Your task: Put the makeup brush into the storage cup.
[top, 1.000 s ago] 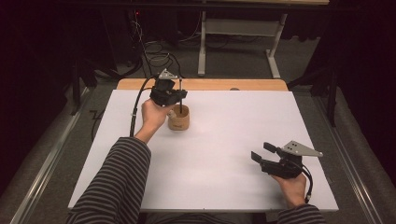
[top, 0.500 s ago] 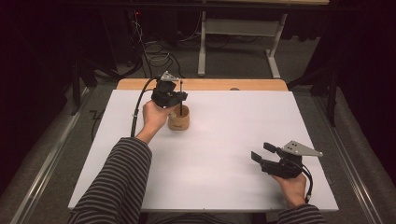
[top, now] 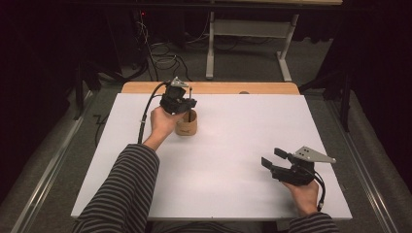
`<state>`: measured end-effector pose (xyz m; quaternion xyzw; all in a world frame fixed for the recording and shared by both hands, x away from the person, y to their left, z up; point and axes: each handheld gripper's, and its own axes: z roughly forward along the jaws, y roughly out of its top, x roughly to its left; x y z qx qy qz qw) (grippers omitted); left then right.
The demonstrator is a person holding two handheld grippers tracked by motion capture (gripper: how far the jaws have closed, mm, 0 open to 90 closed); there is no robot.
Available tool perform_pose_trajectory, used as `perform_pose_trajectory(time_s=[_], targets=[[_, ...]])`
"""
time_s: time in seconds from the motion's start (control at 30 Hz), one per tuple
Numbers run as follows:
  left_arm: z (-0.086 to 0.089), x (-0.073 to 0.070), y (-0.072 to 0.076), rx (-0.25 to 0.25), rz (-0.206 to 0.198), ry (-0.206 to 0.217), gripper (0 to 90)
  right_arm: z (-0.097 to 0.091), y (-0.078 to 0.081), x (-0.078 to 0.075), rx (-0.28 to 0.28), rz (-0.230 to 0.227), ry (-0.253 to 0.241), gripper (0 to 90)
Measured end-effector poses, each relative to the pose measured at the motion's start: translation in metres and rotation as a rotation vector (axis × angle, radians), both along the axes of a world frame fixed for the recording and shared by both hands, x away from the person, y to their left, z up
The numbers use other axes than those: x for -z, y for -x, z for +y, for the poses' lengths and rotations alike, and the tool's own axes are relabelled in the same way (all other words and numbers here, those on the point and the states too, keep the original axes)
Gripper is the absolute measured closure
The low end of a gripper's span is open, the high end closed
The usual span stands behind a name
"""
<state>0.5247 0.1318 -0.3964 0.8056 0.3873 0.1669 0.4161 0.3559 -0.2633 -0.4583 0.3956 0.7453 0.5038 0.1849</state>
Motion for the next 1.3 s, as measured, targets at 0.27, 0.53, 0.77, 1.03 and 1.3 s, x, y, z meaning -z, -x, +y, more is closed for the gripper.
perform_pose_trajectory(time_s=[0.27,0.53,0.77,1.03,1.3], targets=[[-0.005,0.003,0.000,0.005,0.008,-0.016,69.8,0.000,0.000,0.000,-0.003,0.004,-0.001,33.9],[-0.003,0.000,0.004,-0.021,0.020,-0.022,45.8,0.000,0.000,0.000,-0.004,0.004,-0.002,34.0],[0.003,-0.001,0.014,-0.081,-0.042,-0.047,30.6,0.001,0.000,0.000,-0.002,0.000,0.000,34.1],[0.012,-0.012,0.024,-0.065,-0.065,-0.028,30.2,0.002,0.000,0.001,-0.004,0.001,0.005,34.2],[0.014,-0.018,0.034,-0.057,-0.086,-0.012,28.8,0.002,-0.001,0.001,-0.005,0.004,0.005,34.2]])
